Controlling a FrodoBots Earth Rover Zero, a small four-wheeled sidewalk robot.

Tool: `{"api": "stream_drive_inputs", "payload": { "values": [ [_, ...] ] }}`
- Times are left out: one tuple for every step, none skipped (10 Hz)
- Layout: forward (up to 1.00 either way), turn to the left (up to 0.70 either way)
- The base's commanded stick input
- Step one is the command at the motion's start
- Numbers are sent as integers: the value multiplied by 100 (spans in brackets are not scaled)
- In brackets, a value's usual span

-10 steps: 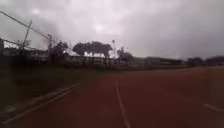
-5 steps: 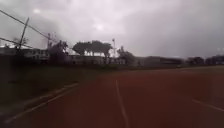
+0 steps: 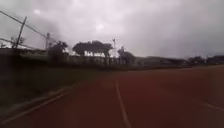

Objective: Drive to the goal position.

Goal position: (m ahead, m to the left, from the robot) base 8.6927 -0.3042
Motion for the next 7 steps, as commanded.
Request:
{"api": "stream_drive_inputs", "payload": {
  "values": [
    [50, 0],
    [50, 0],
    [50, 0],
    [50, 0],
    [50, 0],
    [50, 0],
    [50, 0]
  ]
}}
